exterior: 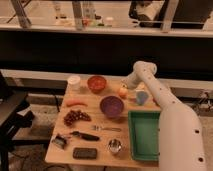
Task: Place apple in tray
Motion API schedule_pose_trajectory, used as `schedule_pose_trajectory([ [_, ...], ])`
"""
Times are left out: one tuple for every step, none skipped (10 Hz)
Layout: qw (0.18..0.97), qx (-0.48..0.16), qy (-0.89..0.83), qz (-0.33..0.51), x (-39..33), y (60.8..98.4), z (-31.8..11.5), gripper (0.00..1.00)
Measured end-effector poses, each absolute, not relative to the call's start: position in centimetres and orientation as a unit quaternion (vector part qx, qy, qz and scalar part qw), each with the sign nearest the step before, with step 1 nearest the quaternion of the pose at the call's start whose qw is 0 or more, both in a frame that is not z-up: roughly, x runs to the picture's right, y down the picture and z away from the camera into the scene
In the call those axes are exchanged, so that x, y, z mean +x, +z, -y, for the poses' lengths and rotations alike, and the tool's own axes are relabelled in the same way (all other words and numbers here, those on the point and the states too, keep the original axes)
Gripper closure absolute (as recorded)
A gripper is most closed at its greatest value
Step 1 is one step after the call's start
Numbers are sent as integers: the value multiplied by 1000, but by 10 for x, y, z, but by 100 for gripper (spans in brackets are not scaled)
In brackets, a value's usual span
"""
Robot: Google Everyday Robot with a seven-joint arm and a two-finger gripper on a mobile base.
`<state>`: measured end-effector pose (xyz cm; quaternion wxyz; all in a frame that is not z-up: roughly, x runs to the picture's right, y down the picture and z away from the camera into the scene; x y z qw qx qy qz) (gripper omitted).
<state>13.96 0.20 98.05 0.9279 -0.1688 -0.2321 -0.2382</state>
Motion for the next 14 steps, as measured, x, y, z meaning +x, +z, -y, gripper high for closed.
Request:
schedule_pose_trajectory([
  [926,-170,-243,233,136,978,-2,43],
  [925,-172,-245,234,134,977,-3,45],
  [923,-175,-249,236,130,976,-4,45],
  [921,-177,-252,237,128,975,-6,45],
  [920,-179,-255,237,126,974,-7,45],
  [918,-183,-259,238,124,974,-9,45],
  [916,-186,-263,239,122,972,-12,46],
  [916,-186,-264,240,120,971,-13,50],
  [915,-188,-264,240,121,969,-14,54],
  [916,-185,-263,240,121,964,-14,58],
  [917,-180,-263,241,120,959,-10,60],
  [918,-173,-264,241,120,951,-6,60],
  [919,-163,-265,241,121,939,1,60],
  [920,-157,-265,241,121,931,5,60],
])
